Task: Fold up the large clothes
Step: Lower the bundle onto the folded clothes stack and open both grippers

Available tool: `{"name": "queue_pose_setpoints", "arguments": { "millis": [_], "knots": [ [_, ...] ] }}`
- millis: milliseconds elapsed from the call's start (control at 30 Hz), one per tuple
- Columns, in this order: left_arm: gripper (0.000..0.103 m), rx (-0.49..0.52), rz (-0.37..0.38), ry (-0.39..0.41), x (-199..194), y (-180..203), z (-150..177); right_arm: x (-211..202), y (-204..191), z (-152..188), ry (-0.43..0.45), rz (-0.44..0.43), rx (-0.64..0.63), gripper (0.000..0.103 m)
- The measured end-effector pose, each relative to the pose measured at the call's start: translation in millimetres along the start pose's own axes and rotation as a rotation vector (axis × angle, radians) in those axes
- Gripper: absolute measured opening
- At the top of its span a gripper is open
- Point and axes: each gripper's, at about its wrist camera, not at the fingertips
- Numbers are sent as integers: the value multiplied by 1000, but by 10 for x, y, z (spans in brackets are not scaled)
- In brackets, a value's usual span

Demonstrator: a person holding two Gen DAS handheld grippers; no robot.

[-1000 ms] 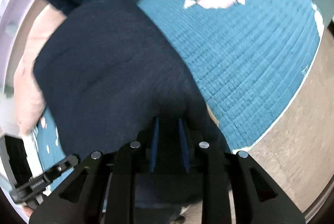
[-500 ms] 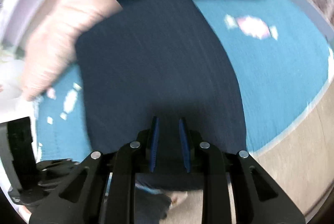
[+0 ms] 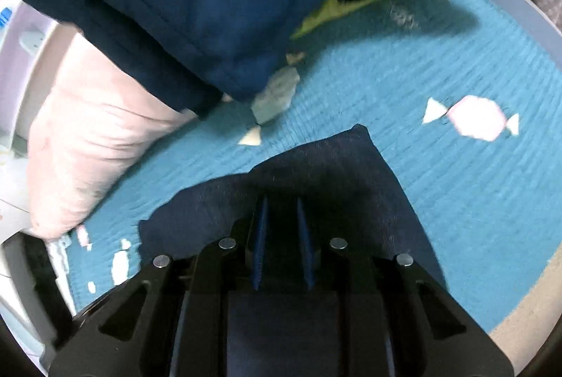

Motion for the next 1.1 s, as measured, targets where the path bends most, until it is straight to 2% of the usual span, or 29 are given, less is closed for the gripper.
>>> {"name": "queue_pose_setpoints", "arguments": {
  "millis": [133, 267, 333, 367, 433, 467, 600, 667, 733, 800, 900, 967, 1100],
  "knots": [
    [2, -13, 19, -17, 11, -92, -10, 53, -84, -22, 10, 15, -19, 16],
    [2, 6, 22, -43, -208, -5, -46, -289, -167, 88, 29, 0, -86, 21],
    [3, 14, 36, -41, -386, -1, 31, -530, -140, 225, 34, -35, -98, 26],
    [3, 18, 52, -43, -462, 11, 88, -619, -127, 298, 44, -39, -103, 32],
    [3, 40, 84, -58, -616, 26, 297, -876, -53, 520, 68, -22, -117, 44],
    [3, 54, 97, -70, -672, 39, 437, -960, -17, 606, 73, -8, -113, 45],
    [3, 105, 131, -109, -777, 66, 940, -1153, 210, 1114, 35, 29, -67, 46],
    [3, 128, 103, -141, -682, 59, 1197, -1082, 319, 1381, -31, 78, -28, 46],
    [3, 102, 89, -121, -574, -3, 1309, -853, 458, 1627, -100, 113, 23, 44],
    [3, 111, 71, -86, -461, -19, 1324, -681, 529, 1776, -93, 121, 63, 41],
    [2, 121, 81, -70, -429, -4, 1296, -555, 441, 1843, -48, 213, 58, 41],
    [2, 112, 58, -82, -503, 20, 1283, -623, 358, 1796, -52, 219, 56, 41],
    [3, 92, 44, -94, -679, 9, 1295, -887, 159, 1758, -22, 122, 60, 41]
  ]
}}
Point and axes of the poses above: each gripper's, at about its wrist camera, not at the fingertips, and x roughly the way its jaws point, y to its right, z to its underside, and after that the axes turned 5 degrees about -z, right-handed
